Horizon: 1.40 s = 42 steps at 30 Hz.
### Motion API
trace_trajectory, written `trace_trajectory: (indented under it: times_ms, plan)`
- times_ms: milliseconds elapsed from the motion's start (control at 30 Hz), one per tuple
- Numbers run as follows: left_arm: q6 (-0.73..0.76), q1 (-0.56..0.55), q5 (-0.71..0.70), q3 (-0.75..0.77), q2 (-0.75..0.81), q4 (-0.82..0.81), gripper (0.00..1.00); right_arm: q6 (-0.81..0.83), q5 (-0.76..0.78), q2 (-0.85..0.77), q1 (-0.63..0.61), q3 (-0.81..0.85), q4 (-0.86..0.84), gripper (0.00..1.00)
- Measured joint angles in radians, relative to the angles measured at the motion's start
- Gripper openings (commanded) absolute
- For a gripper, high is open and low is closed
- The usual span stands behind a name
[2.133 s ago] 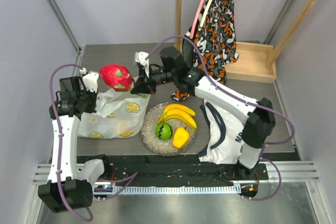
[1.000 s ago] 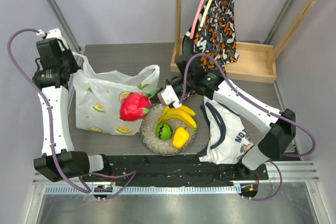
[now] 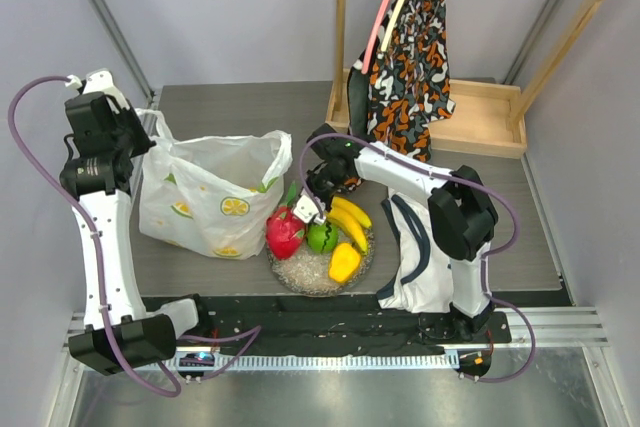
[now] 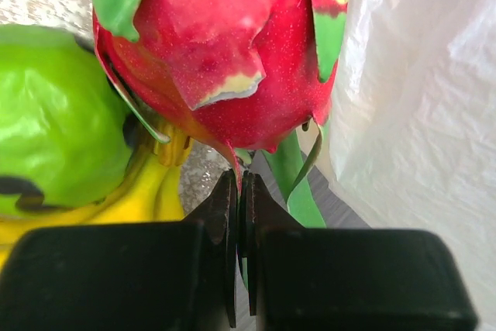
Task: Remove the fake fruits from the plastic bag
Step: Place the fake fruit on the plate.
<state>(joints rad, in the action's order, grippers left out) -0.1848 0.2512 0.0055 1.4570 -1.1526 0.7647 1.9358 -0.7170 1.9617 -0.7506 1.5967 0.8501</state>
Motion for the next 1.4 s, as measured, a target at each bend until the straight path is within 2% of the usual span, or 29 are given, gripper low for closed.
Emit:
trace_trajectory:
  times_ms: [300, 400, 500, 533, 633, 700, 767, 833, 1100, 1233, 1400]
  plan:
    - [-0.019, 0.006, 0.045, -0.029, 0.000, -0.003, 0.00, -0.072, 0.047, 0.066, 0.009, 0.022, -0.095, 0.02]
    - [-0.019, 0.006, 0.054, -0.029, 0.000, -0.005, 0.00, -0.080, 0.056, 0.070, 0.015, 0.019, -0.109, 0.08]
    - [-0.019, 0.006, 0.068, -0.034, 0.000, -0.008, 0.00, -0.083, 0.064, 0.069, 0.019, 0.002, -0.128, 0.19]
    - [-0.019, 0.006, 0.070, -0.036, 0.000, -0.009, 0.00, -0.084, 0.066, 0.069, 0.020, -0.010, -0.134, 0.27]
    - [-0.019, 0.006, 0.084, -0.042, 0.000, -0.010, 0.00, -0.078, 0.070, 0.067, 0.023, -0.053, -0.149, 0.39]
    - [-0.019, 0.006, 0.093, -0.042, 0.000, -0.012, 0.00, -0.071, 0.069, 0.060, 0.023, -0.094, -0.163, 0.52]
    - [-0.019, 0.006, 0.101, -0.042, 0.000, -0.013, 0.00, -0.068, 0.069, 0.053, 0.023, -0.123, -0.174, 0.76]
    - [-0.019, 0.006, 0.106, -0.042, 0.000, -0.013, 0.00, -0.069, 0.069, 0.040, 0.024, -0.153, -0.188, 0.85]
    - [0.050, 0.006, 0.188, -0.068, 0.019, -0.004, 0.00, -0.099, 0.052, -0.098, 0.024, -0.195, -0.222, 0.89]
    - [0.101, 0.006, 0.214, -0.165, 0.112, 0.010, 0.00, -0.197, 0.019, -0.221, 0.024, -0.218, -0.299, 0.89]
    - [0.124, 0.006, 0.245, -0.179, 0.162, 0.017, 0.00, -0.321, 0.009, -0.332, 0.024, -0.277, -0.377, 0.88]
